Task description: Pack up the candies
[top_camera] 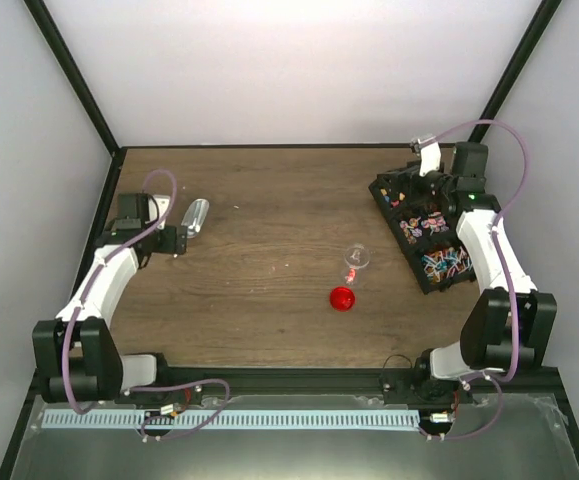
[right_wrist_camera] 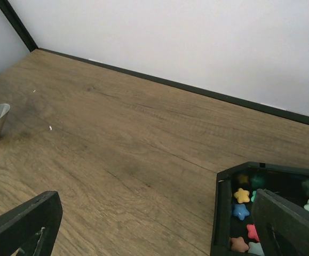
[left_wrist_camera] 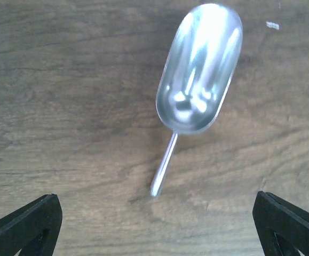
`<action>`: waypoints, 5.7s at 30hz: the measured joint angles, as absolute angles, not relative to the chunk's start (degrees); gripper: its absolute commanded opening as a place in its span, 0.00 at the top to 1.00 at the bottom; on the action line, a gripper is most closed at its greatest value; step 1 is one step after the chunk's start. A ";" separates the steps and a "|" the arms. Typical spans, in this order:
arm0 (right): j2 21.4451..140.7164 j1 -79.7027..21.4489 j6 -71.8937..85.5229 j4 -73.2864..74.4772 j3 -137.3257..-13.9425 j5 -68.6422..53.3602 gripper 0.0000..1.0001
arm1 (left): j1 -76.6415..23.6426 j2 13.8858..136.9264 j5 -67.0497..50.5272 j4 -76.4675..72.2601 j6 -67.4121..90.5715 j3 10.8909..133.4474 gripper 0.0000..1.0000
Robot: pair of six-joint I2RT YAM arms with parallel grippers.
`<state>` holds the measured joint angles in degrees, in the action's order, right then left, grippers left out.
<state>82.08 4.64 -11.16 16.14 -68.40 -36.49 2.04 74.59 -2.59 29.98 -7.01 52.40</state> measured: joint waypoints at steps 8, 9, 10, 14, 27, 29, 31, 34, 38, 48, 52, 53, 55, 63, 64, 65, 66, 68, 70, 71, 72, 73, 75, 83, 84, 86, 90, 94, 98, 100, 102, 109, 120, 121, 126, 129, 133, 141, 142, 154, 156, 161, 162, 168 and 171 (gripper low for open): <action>81.43 4.51 -12.71 19.09 -68.18 -38.22 0.00 | 5.26 67.35 -7.46 23.97 -22.11 38.57 0.00; 81.32 4.49 -12.86 19.40 -68.18 -38.59 0.00 | 5.76 67.22 -8.27 23.05 -23.70 36.91 0.00; 81.17 4.40 -12.93 19.77 -68.18 -38.92 0.00 | 6.68 67.40 -9.52 21.85 -25.36 35.48 0.00; 80.75 4.29 -13.10 21.37 -68.18 -40.34 0.00 | 11.55 70.22 -14.68 17.21 -31.03 32.01 0.00; 80.01 4.29 -13.50 23.16 -68.18 -42.00 0.00 | 19.55 83.44 -26.13 2.48 -41.82 30.33 0.06; 79.81 4.29 -13.50 23.16 -68.18 -42.00 0.00 | 19.81 85.38 -26.92 1.54 -42.68 31.11 0.15; 79.53 4.29 -13.52 23.20 -68.18 -42.00 0.00 | 19.88 87.81 -27.57 1.41 -43.55 32.84 0.21; 79.07 4.29 -13.72 23.20 -68.18 -41.98 0.00 | 19.90 90.94 -28.27 1.69 -44.29 36.23 0.29; 78.65 4.29 -14.00 23.18 -68.18 -41.95 0.00 | 19.64 93.65 -28.58 2.33 -45.15 40.10 0.39; 78.56 4.29 -14.35 23.18 -68.05 -41.95 0.00 | 16.75 98.21 -27.99 5.87 -48.93 45.08 0.48; 78.56 4.29 -14.41 23.20 -68.05 -41.95 0.00 | 16.23 100.86 -28.40 9.32 -51.81 49.01 0.55; 78.56 4.29 -14.46 23.20 -68.05 -41.95 0.00 | 16.19 101.86 -28.60 10.52 -52.64 50.54 0.58; 78.56 4.29 -14.57 23.27 -68.07 -41.93 0.00 | 16.10 103.96 -28.99 12.60 -53.89 53.56 0.63; 78.56 4.29 -14.61 23.62 -68.05 -41.74 0.00 | 15.79 106.24 -30.11 15.09 -54.65 56.69 0.90; 78.56 4.29 -14.41 23.59 -68.07 -41.65 0.00 | 15.70 106.21 -30.28 15.22 -54.57 56.69 0.92; 78.56 4.29 -13.93 23.53 -68.05 -41.45 0.00 | 15.55 106.06 -30.17 15.42 -54.02 56.64 0.94; 78.56 4.27 -13.26 23.46 -68.07 -41.30 0.00 | 15.40 105.75 -30.04 15.66 -53.65 56.64 0.96; 78.56 4.29 -11.44 23.11 -68.05 -41.50 0.00 | 14.96 104.62 -29.95 16.91 -53.04 56.51 0.96; 78.56 4.29 -10.09 22.81 -68.07 -42.70 0.00 | 14.09 102.15 -29.89 18.61 -52.38 56.51 0.96; 78.56 4.29 -9.39 22.70 -68.05 -43.77 0.00 | 13.34 100.14 -29.91 19.51 -52.21 56.51 0.96; 78.59 4.29 -9.08 22.68 -68.07 -44.91 0.00 | 12.51 98.39 -29.93 20.21 -52.05 56.55 0.96; 78.76 4.27 -8.60 22.72 -68.10 -46.54 0.00 | 11.49 96.53 -29.76 20.99 -51.96 56.73 0.96; 79.70 4.16 -6.74 22.65 -68.29 -50.00 0.00 | 8.10 92.53 -29.34 23.38 -52.10 57.80 0.96; 89.01 -1.96 -3.38 29.80 -72.38 -55.33 0.13 | -10.28 82.61 -25.76 30.35 -51.86 61.54 0.96; 90.48 -2.72 -3.60 31.03 -73.36 -55.94 0.16 | -12.60 82.17 -24.97 31.18 -51.64 61.63 0.96; 92.64 -4.12 -3.68 33.17 -74.41 -57.41 0.20 | -16.71 81.91 -23.46 32.29 -51.16 61.73 0.96; 94.89 -6.46 -3.53 36.97 -74.50 -60.36 0.27 | -24.43 81.91 -20.53 34.11 -49.76 61.82 0.96; 96.23 -9.34 -3.27 38.72 -74.52 -62.48 0.39 | -28.01 82.43 -18.85 35.51 -48.38 63.40 0.96; 96.88 -12.12 -2.66 39.44 -74.52 -63.40 0.49 | -29.71 83.35 -17.80 35.68 -47.99 65.08 0.96; 97.08 -12.95 -2.42 39.44 -74.52 -63.57 0.55 | -30.85 83.85 -17.21 35.68 -48.01 65.47 0.96; 97.14 -13.34 -2.04 39.44 -74.52 -63.83 0.64 | -31.79 84.25 -16.82 35.66 -48.01 65.54 0.96; 97.78 -13.54 -1.78 39.88 -74.41 -64.27 0.93 | -32.73 86.00 -16.40 35.68 -46.37 66.17 0.96; 97.78 -13.30 -2.37 40.16 -72.95 -63.59 0.99 | -32.99 86.67 -17.19 34.76 -42.28 67.05 0.45; 97.78 -13.45 -2.57 40.38 -72.95 -64.18 0.99 | -32.91 86.52 -17.43 33.63 -41.76 66.96 0.43; 97.76 -13.63 -4.21 41.30 -72.99 -67.55 0.99 | -32.08 81.17 -21.80 27.35 -39.64 61.98 0.44; 97.71 -13.41 -5.41 41.52 -72.99 -69.10 0.99 | -31.03 76.84 -25.98 24.69 -39.22 58.00 0.47; 97.49 -13.13 -6.76 41.67 -72.99 -69.87 0.99 | -30.09 75.07 -28.93 23.46 -39.31 56.14 0.54; 97.49 -12.93 -7.70 42.04 -72.99 -70.06 0.99 | -29.98 75.42 -30.09 23.14 -40.12 55.92 0.71; 97.49 -12.93 -7.73 42.04 -72.99 -70.17 0.99 | -29.98 75.64 -30.09 23.16 -40.25 55.92 0.73; 97.49 -12.93 -7.73 42.06 -72.99 -70.15 0.99 | -29.98 77.52 -30.39 24.36 -41.36 56.58 0.68; 97.49 -12.93 -7.73 42.06 -72.99 -69.78 0.99 | -30.00 77.52 -30.52 24.51 -41.67 56.60 0.68; 97.49 -12.93 -7.62 42.00 -72.99 -68.95 0.99 | -30.00 77.52 -31.20 24.67 -42.04 56.90 0.76; 97.49 -12.93 -7.57 42.00 -72.99 -68.93 0.99 | -30.04 77.52 -31.38 24.62 -42.15 57.01 0.77; 97.49 -12.93 -7.42 41.98 -72.99 -68.77 0.99 | -30.06 77.54 -31.88 24.58 -41.93 57.65 0.89; 97.49 -12.93 -7.11 42.13 -72.97 -68.71 0.88 | -30.09 77.71 -31.33 24.32 -41.78 57.80 0.96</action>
<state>97.49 -12.93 -7.11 42.13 -72.97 -68.71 -30.09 77.71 -31.33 24.32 -41.78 57.80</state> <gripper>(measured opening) 0.045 0.099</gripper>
